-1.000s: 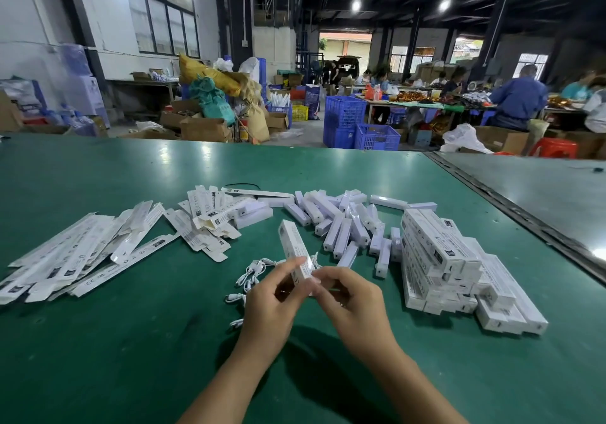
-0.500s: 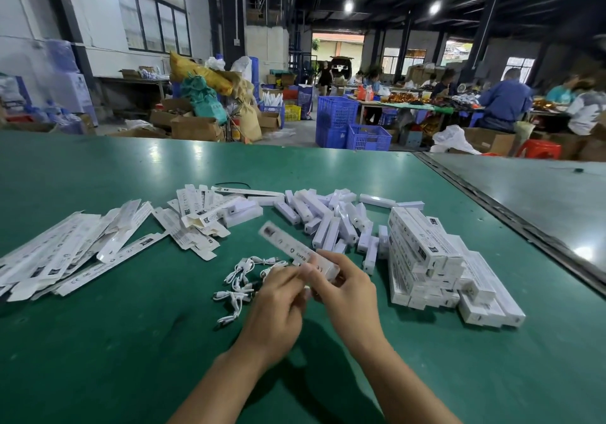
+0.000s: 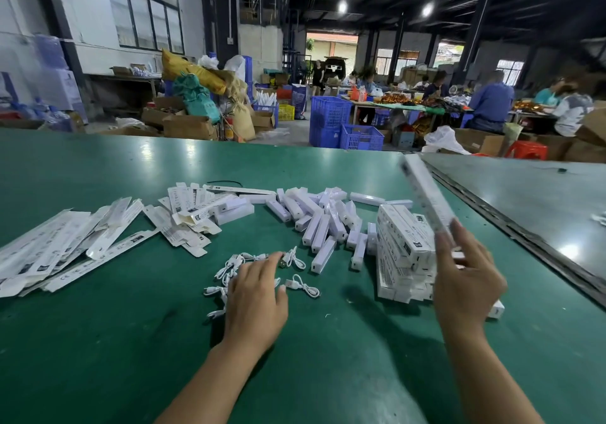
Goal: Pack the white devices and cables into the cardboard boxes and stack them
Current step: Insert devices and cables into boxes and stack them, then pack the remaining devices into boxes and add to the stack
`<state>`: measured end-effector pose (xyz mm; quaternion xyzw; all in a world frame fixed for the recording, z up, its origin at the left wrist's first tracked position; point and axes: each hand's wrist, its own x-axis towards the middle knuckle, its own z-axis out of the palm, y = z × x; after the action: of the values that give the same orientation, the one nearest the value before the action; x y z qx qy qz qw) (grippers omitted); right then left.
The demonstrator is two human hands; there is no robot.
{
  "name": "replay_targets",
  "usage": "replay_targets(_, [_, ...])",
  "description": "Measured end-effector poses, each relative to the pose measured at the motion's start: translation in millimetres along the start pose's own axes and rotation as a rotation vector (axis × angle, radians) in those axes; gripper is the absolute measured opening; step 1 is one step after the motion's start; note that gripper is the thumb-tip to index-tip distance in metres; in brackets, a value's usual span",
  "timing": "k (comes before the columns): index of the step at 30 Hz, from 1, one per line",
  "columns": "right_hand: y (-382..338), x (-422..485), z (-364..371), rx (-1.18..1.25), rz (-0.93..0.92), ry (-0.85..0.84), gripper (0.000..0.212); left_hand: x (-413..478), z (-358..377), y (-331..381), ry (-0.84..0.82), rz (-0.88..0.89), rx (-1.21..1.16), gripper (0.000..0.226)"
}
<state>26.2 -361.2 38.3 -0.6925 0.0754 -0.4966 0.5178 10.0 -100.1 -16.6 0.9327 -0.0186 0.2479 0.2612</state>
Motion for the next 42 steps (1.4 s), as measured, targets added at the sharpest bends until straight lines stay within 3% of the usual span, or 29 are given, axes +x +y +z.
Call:
replay_targets(3, [22.0,13.4,-12.1,-0.132,0.062,0.045,0.038,0.7,1.8,-1.4,-0.045,-0.115,0.125,0.057])
replay_targets(10, [47.6,16.3,-16.3,-0.375,0.172,-0.081,0.039,0.3,2.2,-7.2,-0.093,-0.244,0.274,0.050])
replay_targets(20, [55.1,16.6,-11.2,-0.435,0.143,-0.247,0.040,1.3,1.9,-8.4,-0.124,-0.311,0.252,0.054])
replay_targets(33, [48.7,13.8,-11.9,-0.372,0.139,-0.090,0.037,1.6,-0.5,-8.6,-0.135,-0.320,0.224,0.055])
replay_targets(42, [51.5,14.9,-9.2,-0.323,0.128,-0.171,0.036,1.2,-0.7,-9.4,-0.143,-0.322,0.223,0.057])
